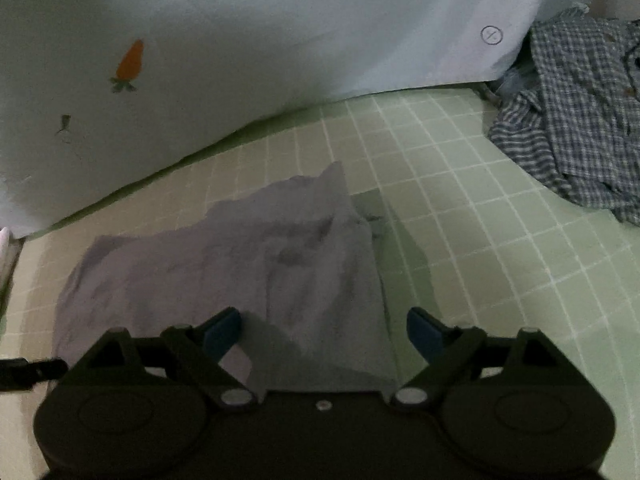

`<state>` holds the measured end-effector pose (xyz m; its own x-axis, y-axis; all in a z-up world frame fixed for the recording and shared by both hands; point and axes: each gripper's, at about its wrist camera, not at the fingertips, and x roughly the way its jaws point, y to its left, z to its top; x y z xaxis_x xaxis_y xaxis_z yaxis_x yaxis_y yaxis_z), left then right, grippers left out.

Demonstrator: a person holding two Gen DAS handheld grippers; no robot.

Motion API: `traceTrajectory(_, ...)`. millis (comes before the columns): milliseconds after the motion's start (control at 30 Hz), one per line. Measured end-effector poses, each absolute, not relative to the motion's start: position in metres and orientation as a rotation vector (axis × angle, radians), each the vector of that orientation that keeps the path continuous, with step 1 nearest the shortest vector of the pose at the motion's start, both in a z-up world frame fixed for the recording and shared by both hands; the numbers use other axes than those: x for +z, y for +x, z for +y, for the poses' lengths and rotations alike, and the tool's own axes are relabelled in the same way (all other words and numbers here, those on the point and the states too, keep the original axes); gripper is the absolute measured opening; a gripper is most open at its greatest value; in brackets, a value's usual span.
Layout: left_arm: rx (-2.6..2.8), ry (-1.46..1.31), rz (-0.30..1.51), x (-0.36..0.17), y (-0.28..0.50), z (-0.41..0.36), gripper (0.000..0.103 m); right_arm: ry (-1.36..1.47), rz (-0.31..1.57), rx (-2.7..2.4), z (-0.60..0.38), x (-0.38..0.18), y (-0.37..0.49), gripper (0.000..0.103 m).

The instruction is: Fold clothes

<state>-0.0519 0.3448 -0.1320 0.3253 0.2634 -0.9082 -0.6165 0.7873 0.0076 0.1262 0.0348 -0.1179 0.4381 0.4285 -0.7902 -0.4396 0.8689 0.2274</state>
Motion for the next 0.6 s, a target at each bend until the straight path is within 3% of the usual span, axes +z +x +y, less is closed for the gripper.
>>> traceTrajectory(167, 0.562, -0.376, 1.134, -0.153, -0.040, 0.351, 0.102, 0.014, 0.932, 0.526, 0.044, -0.115, 0.145, 0.091)
traceTrajectory(300, 0.539, -0.487, 1.118, -0.165, -0.045, 0.362, 0.102, 0.025, 1.037, 0.575, 0.053, -0.135, 0.165, 0.092)
traceTrajectory(333, 0.516, -0.538, 1.100, -0.166, -0.050, 0.364, 0.098, 0.063, 1.062, 0.579, 0.050, -0.141, 0.167, 0.091)
traceTrajectory(400, 0.469, -0.640, 1.063, -0.168, -0.060, 0.369, 0.078, 0.100, 1.075, 0.617, 0.044, -0.149, 0.164, 0.071)
traceTrajectory(433, 0.466, -0.680, 1.049, -0.169, -0.065, 0.370, 0.072, 0.104, 1.071, 0.634, 0.041, -0.151, 0.160, 0.068)
traceTrajectory(500, 0.453, -0.695, 1.047, -0.169, -0.072, 0.366, 0.066, 0.097, 1.060, 0.648, 0.034, -0.151, 0.152, 0.053)
traceTrajectory(600, 0.440, -0.634, 1.080, -0.168, -0.080, 0.348, 0.059, 0.141, 1.087, 0.646, 0.019, -0.149, 0.144, 0.044)
